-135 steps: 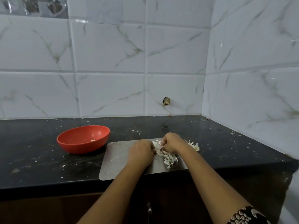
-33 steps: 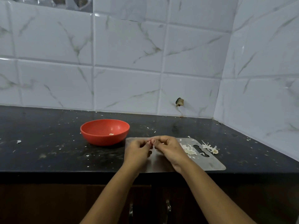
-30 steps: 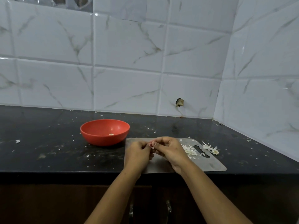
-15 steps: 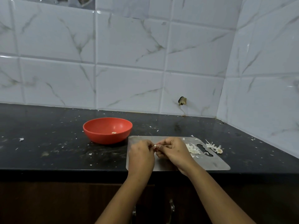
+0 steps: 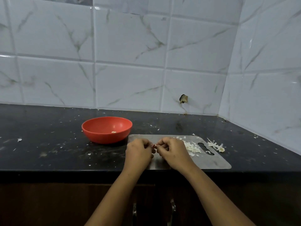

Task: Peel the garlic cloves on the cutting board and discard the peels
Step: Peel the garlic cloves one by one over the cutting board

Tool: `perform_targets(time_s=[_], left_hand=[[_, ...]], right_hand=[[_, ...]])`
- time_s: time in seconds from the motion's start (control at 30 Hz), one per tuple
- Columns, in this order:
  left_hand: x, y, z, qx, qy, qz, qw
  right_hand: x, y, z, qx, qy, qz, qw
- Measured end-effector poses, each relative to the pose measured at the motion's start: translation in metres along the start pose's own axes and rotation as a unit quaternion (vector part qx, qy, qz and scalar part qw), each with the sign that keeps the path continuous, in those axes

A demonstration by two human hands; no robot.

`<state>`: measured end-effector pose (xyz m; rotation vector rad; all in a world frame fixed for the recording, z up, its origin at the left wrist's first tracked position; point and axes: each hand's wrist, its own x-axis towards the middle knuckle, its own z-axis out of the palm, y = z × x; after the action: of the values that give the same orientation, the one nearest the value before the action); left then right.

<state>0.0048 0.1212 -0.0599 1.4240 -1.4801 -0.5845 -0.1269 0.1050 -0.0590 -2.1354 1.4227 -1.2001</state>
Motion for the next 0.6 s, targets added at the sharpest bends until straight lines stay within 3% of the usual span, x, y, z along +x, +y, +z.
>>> perform_targets(time_s=[0.17,0.3,0.47,0.6], left_hand=[[0.001,0.003,-0.004,-0.126,-0.036,-0.043,0.990],[0.002,0.006,-0.008,-0.195,-0.056,-0.064,0.977],[0.004,0.003,-0.008,-0.207,-0.053,-0.077,0.974],[0.006,0.000,-0.007,-0.216,-0.045,-0.086,0.972]], right_hand=[[0.004,0.002,-0.008,0.016,-0.003,0.038,0.999],[0.006,0.012,-0.016,-0.003,0.041,0.075,0.996],[0.018,0.030,-0.040,-0.157,0.134,0.089,0.974],[0.019,0.035,-0.046,-0.244,0.106,0.096,0.959]])
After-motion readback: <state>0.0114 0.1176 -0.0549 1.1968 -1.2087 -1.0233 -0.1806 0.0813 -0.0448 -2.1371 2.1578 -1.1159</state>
